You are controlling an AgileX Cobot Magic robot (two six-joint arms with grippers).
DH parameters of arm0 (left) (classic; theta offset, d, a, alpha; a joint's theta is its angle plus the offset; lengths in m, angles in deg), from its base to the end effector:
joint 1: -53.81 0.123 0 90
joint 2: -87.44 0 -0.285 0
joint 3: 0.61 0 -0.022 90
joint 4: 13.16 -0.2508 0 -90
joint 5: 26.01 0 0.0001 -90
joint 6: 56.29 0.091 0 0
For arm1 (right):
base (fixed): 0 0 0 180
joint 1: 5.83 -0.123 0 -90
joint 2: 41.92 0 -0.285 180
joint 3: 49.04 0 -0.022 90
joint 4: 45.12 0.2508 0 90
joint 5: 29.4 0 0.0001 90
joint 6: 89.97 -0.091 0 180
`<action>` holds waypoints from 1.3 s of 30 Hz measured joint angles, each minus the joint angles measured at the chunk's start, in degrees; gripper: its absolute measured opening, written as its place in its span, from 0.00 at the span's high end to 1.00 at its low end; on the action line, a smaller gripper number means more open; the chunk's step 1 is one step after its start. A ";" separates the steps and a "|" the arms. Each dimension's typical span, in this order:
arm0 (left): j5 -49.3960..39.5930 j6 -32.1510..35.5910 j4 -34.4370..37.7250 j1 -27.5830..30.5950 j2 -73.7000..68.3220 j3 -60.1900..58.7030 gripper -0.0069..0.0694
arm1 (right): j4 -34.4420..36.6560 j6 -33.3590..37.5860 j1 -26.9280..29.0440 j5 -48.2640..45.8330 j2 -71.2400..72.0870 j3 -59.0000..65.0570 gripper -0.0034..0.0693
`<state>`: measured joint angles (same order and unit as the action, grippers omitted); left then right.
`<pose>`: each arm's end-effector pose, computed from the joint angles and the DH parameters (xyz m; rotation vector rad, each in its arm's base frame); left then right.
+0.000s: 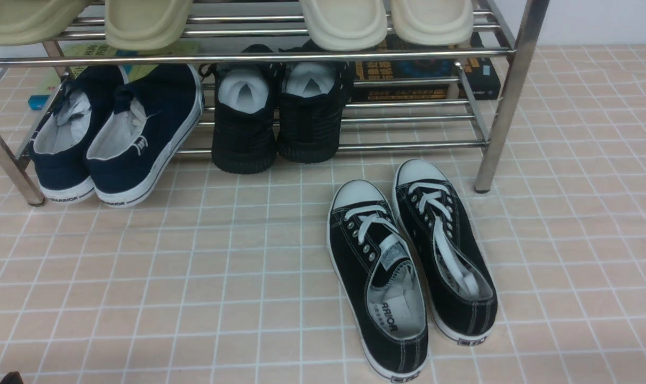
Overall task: Take the shoes off the shelf from the light coffee tablecloth by hand.
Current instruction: 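Grasp the leftmost shoe on the bottom shelf of the shoe rack with the left gripper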
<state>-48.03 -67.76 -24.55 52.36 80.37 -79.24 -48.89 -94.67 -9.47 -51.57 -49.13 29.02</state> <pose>0.0524 0.0054 0.1717 -0.0419 1.8721 0.0412 0.0522 0.0011 0.1741 -0.0227 1.8743 0.0350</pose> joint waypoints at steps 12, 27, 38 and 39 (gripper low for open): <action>0.00 0.00 0.00 0.00 0.00 0.00 0.60 | 0.00 0.00 0.00 0.00 0.00 0.00 0.66; 0.00 0.00 0.00 0.00 0.00 0.00 0.60 | 0.00 -0.05 0.00 0.00 0.00 0.00 0.64; 0.00 0.00 0.00 0.00 0.00 0.00 0.60 | 0.00 -0.05 0.00 0.00 0.00 0.00 0.63; 0.00 0.00 0.00 0.00 0.00 0.00 0.60 | 0.00 -0.05 0.00 0.00 0.00 0.00 0.63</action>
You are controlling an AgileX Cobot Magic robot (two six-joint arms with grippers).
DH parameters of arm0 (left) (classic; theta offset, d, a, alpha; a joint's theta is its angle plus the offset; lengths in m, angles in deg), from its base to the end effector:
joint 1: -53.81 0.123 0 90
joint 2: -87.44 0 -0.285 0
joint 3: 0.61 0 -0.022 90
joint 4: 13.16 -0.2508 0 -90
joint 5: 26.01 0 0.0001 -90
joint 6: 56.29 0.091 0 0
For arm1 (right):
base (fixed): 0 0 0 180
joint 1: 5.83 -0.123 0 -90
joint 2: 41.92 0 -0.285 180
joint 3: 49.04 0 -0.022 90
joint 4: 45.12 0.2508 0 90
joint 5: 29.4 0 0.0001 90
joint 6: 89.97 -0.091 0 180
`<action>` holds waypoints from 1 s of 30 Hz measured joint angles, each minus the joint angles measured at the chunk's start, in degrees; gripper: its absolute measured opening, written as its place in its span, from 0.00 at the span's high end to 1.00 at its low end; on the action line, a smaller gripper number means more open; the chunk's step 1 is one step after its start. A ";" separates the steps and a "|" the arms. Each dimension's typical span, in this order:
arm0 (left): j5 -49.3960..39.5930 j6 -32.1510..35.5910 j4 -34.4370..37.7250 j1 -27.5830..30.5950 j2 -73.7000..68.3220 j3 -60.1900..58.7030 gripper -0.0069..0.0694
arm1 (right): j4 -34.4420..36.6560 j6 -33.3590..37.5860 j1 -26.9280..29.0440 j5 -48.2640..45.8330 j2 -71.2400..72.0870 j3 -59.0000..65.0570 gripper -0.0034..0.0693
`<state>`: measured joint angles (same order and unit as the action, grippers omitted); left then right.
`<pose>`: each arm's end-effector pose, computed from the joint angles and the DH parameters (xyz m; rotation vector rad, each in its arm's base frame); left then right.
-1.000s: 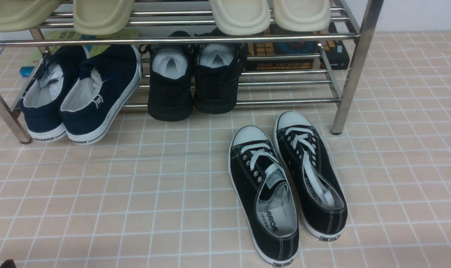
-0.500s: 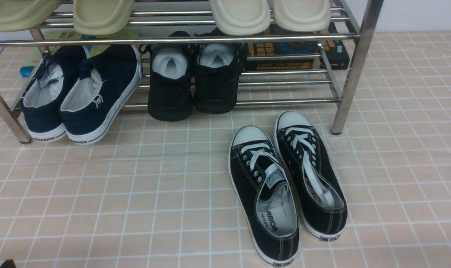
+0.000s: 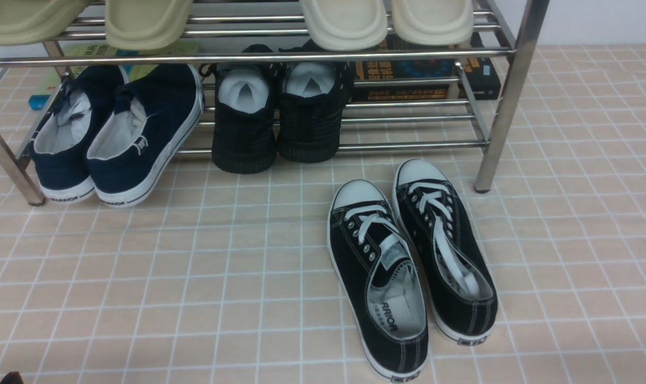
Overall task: Take the shoes off the shelf from the light coffee tablecloth by hand.
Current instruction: 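Grasp the leftmost shoe on the bottom shelf of the shoe rack with the left gripper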
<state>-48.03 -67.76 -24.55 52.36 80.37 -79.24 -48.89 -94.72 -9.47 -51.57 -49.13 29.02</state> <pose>0.0524 0.0054 0.1717 -0.0419 1.8721 0.0412 0.0522 0.0011 0.1741 -0.0219 1.8744 0.0356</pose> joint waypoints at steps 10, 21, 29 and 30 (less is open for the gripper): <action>0.00 0.00 0.00 0.00 0.00 0.00 0.60 | 0.00 -0.02 0.00 0.00 0.00 0.00 0.63; 2.31 -10.27 10.55 0.00 0.00 -0.14 0.60 | 0.00 -0.07 0.00 0.00 0.00 0.00 0.63; 10.36 -33.05 35.67 0.00 0.00 -0.20 0.60 | 0.00 -0.07 0.00 0.00 0.00 0.00 0.63; 12.33 -34.43 37.74 0.00 0.00 -0.20 0.60 | 0.00 -0.07 0.00 0.00 0.00 0.00 0.63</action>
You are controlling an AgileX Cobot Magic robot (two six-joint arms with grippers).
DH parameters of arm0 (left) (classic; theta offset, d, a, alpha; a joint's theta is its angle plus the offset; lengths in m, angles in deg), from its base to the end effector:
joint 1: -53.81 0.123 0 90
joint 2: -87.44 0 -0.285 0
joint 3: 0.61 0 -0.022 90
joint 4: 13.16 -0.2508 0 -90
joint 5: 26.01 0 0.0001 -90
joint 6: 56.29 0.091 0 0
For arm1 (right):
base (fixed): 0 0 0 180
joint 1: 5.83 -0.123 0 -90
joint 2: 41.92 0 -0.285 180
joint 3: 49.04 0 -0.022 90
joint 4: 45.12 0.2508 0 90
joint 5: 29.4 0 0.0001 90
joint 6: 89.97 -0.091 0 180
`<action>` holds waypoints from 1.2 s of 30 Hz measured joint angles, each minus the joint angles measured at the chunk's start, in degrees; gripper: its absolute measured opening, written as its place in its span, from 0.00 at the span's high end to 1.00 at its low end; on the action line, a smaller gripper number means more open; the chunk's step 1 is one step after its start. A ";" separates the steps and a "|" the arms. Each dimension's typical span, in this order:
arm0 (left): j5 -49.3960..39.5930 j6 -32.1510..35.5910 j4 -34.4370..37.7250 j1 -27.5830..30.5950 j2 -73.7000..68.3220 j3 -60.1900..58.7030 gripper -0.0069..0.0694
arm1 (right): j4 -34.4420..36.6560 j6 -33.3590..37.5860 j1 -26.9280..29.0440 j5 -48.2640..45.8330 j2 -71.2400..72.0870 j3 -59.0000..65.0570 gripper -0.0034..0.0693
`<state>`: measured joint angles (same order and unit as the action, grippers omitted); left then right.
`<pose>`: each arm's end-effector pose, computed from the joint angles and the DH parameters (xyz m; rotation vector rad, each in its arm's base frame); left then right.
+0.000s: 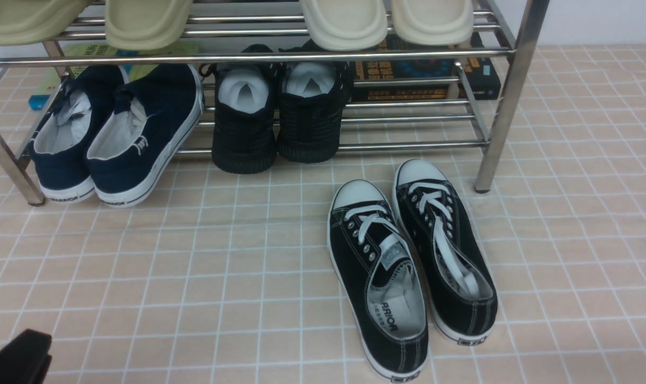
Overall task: Take the shoes off the shelf from the light coffee tablecloth by hand.
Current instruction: 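Grasp the leftmost shoe on the bottom shelf of the shoe rack with the left gripper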
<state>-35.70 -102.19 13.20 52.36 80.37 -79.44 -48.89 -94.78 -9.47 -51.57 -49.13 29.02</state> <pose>0.0560 -0.0083 0.1906 -0.9634 1.4687 -1.0206 0.0522 0.0011 0.1741 -0.0209 1.8744 0.0363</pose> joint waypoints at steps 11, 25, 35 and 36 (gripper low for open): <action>8.95 -1.06 1.64 0.00 0.00 0.00 0.60 | 0.00 0.00 0.00 0.00 0.00 0.00 0.63; 11.28 18.93 -5.75 0.00 -9.46 14.48 0.91 | 0.00 0.00 0.00 0.00 0.00 0.00 0.62; -27.28 23.98 -7.13 0.00 -43.78 32.92 0.91 | 0.00 0.00 0.00 0.00 0.00 0.00 0.62; -29.70 24.58 -7.63 0.00 -46.37 34.65 0.91 | 0.00 0.00 0.00 0.00 0.00 0.00 0.62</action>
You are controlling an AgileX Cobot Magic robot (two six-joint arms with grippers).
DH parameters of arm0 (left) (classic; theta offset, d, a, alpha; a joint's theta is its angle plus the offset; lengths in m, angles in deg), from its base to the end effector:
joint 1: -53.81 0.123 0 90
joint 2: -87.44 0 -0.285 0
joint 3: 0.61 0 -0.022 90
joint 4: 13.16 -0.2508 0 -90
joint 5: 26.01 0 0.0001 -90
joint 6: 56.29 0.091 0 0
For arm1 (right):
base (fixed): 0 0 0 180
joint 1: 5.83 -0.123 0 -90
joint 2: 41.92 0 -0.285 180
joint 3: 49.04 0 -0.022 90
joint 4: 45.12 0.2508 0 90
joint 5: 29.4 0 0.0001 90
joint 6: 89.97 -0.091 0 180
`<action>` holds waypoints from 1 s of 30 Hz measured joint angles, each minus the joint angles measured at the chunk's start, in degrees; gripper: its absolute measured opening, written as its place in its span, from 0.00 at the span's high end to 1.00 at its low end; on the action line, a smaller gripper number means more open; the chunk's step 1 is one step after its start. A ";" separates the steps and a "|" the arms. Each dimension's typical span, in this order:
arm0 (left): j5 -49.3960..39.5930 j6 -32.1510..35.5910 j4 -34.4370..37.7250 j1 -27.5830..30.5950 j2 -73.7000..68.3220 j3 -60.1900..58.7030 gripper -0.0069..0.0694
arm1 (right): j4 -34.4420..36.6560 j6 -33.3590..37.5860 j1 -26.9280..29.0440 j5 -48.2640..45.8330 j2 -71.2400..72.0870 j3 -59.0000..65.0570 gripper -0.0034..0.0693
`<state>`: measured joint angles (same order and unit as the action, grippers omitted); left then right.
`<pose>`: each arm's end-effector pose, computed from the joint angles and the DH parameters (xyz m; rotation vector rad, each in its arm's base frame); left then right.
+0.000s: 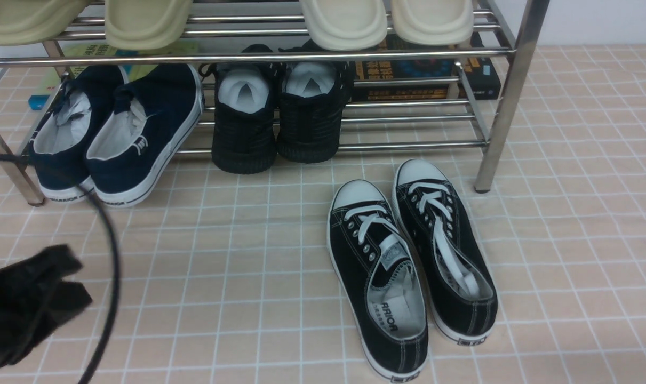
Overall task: Take the shoes off the shelf from the light coffee tablecloth by hand.
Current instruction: 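Grasp the leftmost shoe on the bottom shelf of the shoe rack with the left gripper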
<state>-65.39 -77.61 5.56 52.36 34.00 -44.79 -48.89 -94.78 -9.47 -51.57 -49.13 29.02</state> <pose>0.1436 -0.0222 0.2769 -0.6192 2.3334 -0.5520 0.0522 0.0011 0.1741 -0.0209 1.8744 0.0363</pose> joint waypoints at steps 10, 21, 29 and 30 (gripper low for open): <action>-10.58 8.35 -13.71 0.00 -18.64 24.74 0.90 | 0.00 0.00 0.00 0.00 0.00 0.00 0.62; -30.13 16.56 -15.48 9.88 -37.14 44.87 0.89 | 0.00 0.00 0.00 0.00 0.00 0.00 0.62; -16.83 19.54 -1.04 21.38 -41.81 46.37 0.88 | 0.00 0.00 0.00 0.00 0.00 0.00 0.62; -15.01 18.86 -0.58 21.48 -42.23 46.37 0.88 | 0.00 0.00 0.00 0.00 0.00 0.00 0.62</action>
<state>-80.40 -58.75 4.99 73.84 -8.24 1.58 -48.89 -94.78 -9.47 -51.57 -49.13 29.02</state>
